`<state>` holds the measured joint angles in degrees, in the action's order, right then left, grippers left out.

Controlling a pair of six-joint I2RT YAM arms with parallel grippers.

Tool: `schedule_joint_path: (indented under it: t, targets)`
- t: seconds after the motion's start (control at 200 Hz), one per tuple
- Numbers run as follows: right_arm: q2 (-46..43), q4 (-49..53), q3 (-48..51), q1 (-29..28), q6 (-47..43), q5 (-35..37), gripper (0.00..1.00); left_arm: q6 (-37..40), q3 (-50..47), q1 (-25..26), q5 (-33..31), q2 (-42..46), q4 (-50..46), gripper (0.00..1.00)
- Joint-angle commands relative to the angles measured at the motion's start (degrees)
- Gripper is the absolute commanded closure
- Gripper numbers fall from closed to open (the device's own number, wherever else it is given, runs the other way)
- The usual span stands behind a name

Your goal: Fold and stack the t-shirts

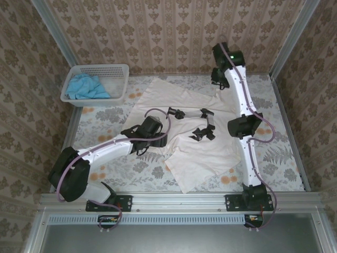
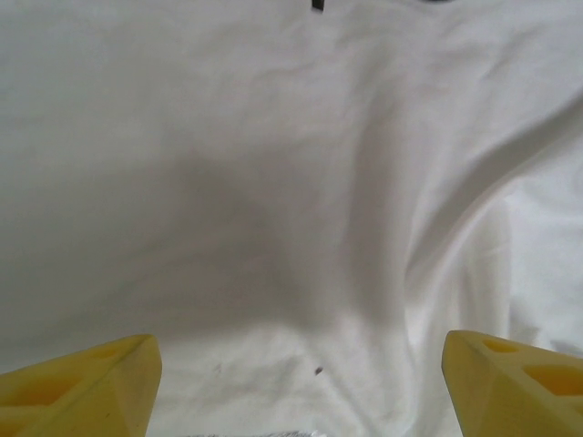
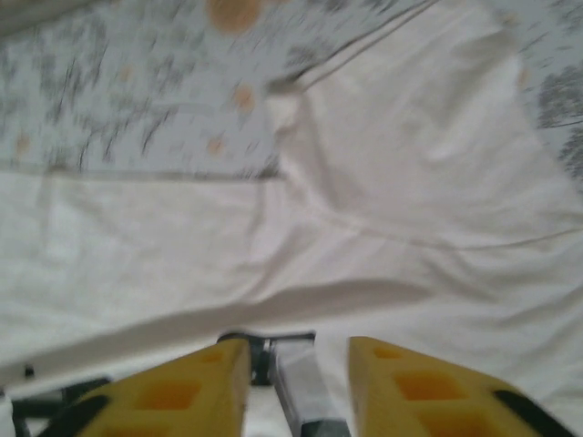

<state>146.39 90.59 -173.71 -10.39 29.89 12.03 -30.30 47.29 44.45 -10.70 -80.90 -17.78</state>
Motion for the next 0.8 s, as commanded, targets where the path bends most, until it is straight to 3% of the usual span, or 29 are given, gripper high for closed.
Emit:
schedule_joint_path:
  t: [0.0,0.145,0.375,0.44,0.685,0.795]
  targets:
    - [-3.6,10.9,0.4,1.4,-2.6,1.9,0.59,1.3,-1.5,-0.7,-0.8,2.8,0.0,0.19]
    - [-11.0,8.6,9.2,4.5,-4.8,-2.9,0.55,1.7,-2.0,-0.9,-0.1,3.6,0.9,0.19]
    - [-24.2,4.9,21.4,12.2,-7.4,-13.0,0.41,1.8,-2.2,-0.9,1.5,3.4,1.8,0.17]
    - [-28.9,2.6,27.6,12.8,-8.6,-12.7,0.24,1.6,-2.4,-0.9,1.7,3.3,2.1,0.16]
    - [-54.4,-15.0,64.7,14.6,-10.3,-19.6,0.01,1.4,-3.0,-1.0,3.0,3.4,2.8,0.07]
    - [-69.8,-32.0,89.2,15.3,-4.8,-22.4,0.0,1.0,-3.7,-1.0,3.4,3.4,3.5,0.0]
